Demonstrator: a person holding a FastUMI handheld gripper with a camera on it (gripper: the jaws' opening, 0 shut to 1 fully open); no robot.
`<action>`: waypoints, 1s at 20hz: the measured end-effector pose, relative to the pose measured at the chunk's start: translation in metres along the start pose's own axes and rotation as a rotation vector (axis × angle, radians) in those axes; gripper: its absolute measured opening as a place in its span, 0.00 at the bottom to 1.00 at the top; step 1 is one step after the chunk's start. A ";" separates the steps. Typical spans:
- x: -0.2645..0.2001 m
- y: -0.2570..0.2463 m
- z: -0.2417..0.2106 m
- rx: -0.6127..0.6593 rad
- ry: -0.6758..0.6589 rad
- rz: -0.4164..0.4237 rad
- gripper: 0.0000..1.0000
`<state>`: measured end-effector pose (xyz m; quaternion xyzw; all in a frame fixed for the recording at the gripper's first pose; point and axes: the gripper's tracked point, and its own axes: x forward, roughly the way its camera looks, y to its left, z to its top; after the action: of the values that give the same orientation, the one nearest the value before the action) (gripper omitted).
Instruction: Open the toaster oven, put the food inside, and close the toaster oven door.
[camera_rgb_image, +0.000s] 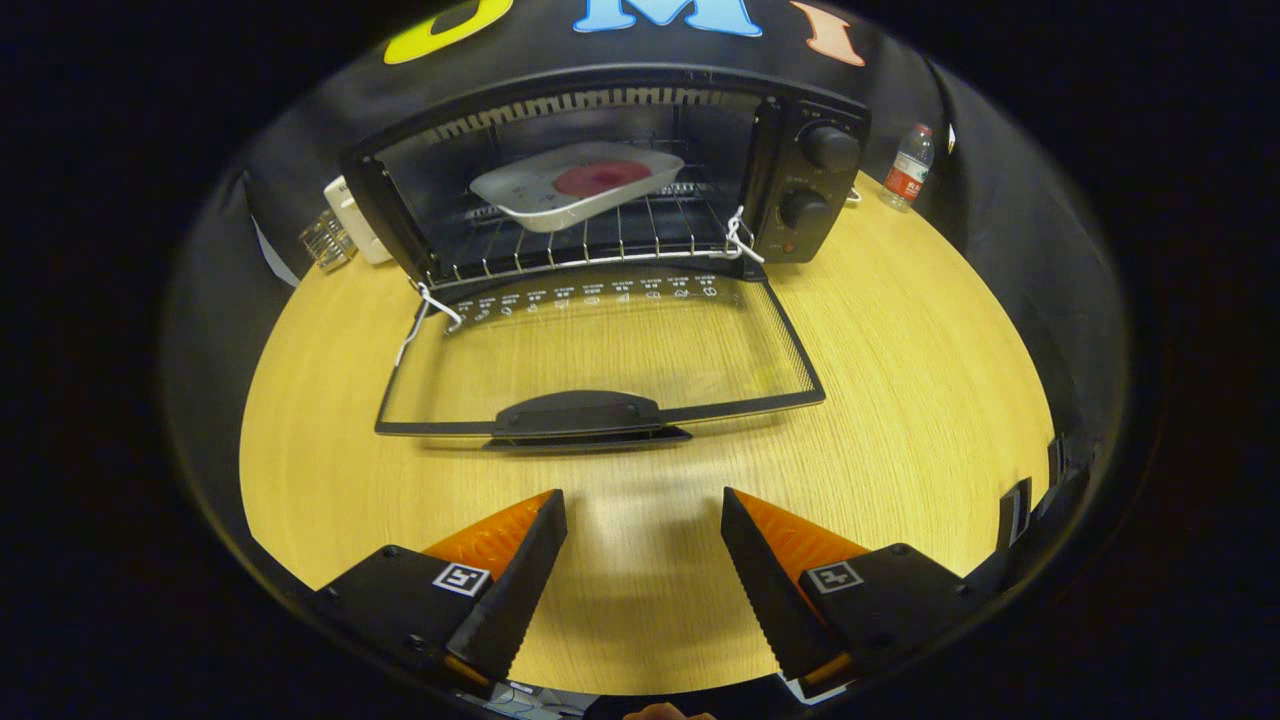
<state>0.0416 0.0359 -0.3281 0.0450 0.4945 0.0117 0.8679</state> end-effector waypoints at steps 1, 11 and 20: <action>0.003 0.000 0.001 -0.004 0.004 0.000 0.99; 0.023 0.011 0.015 -0.044 0.029 0.030 0.99; 0.017 0.010 0.023 -0.136 -0.013 0.014 0.99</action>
<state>0.0705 0.0452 -0.3297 -0.0106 0.4864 0.0512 0.8721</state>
